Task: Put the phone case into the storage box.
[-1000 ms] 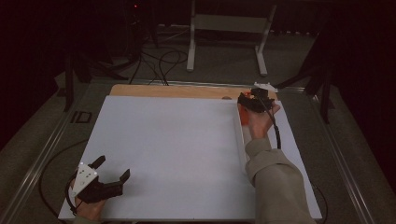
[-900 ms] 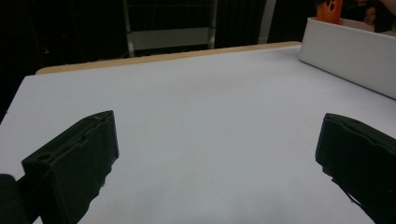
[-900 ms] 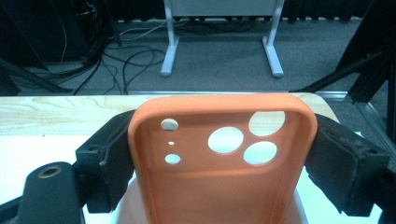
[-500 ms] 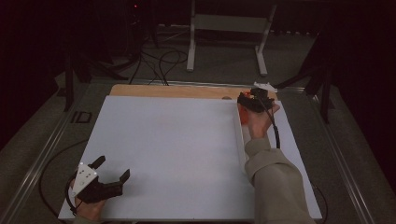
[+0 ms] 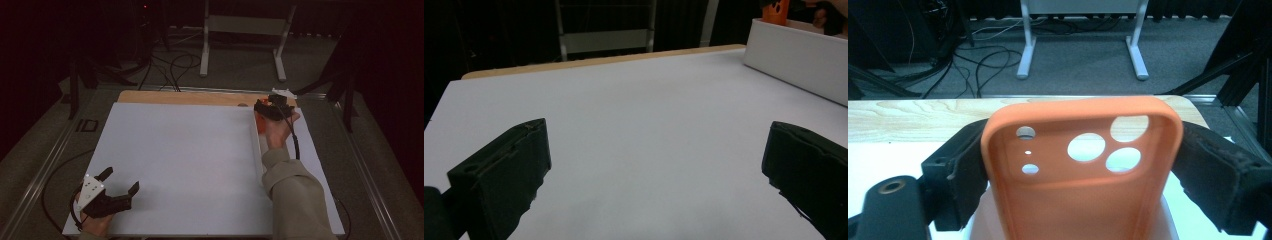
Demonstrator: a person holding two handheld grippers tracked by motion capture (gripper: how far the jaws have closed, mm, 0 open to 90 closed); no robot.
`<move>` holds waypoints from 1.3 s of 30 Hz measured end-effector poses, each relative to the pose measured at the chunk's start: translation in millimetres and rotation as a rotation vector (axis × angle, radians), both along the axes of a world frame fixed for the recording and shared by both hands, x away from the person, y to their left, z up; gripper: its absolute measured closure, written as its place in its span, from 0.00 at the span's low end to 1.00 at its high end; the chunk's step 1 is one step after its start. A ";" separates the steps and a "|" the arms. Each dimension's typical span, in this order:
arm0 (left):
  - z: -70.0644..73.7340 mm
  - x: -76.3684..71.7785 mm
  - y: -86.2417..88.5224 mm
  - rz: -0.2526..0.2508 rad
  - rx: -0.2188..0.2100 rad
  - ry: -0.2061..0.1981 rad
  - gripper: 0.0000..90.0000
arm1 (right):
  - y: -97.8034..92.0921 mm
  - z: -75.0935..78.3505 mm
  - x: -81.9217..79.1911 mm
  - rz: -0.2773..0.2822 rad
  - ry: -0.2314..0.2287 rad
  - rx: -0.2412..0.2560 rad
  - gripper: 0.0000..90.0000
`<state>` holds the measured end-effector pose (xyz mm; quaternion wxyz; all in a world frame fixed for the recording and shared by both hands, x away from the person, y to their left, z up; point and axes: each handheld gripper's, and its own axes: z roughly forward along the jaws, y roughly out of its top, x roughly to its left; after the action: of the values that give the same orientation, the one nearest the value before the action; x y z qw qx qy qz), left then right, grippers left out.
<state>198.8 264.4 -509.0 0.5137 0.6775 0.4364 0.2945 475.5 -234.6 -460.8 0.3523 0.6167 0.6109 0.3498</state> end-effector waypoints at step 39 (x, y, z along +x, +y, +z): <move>-0.1 -0.9 -0.9 0.003 0.003 0.001 0.00 | -7.8 20.7 -9.9 0.028 -0.071 0.029 0.08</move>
<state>198.0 263.5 -509.1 0.5120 0.6778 0.4373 0.2953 465.7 -242.4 -440.1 0.3599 0.6001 0.6016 0.3854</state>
